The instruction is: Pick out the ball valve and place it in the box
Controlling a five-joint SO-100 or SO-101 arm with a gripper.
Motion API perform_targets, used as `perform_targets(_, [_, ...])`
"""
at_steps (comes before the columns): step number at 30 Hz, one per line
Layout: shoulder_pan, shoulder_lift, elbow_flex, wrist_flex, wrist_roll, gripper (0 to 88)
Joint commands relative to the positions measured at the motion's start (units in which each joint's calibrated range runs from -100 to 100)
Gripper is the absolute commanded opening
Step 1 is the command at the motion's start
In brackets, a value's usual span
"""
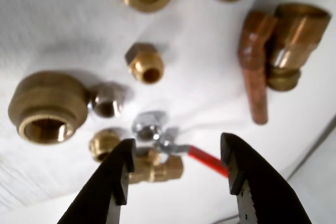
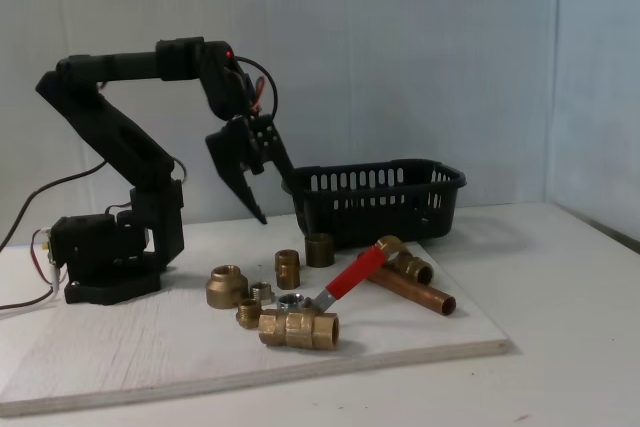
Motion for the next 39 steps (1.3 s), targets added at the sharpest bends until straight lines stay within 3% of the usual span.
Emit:
perform_targets(1, [5.07,-0.8,-0.88,-3.56,2.48,17.6])
perform_targets(10, [11.56,0.3,0.02,-7.09,2.69,17.6])
perform_targets(17, [16.95,11.49,-4.13,-11.83,2.95,17.6])
perform_targets(29, [20.34,26.5,-30.21,-0.64,2.38,17.6])
perform_targets(39, [22.41,27.35,-26.78,-5.72,1.97,17.6])
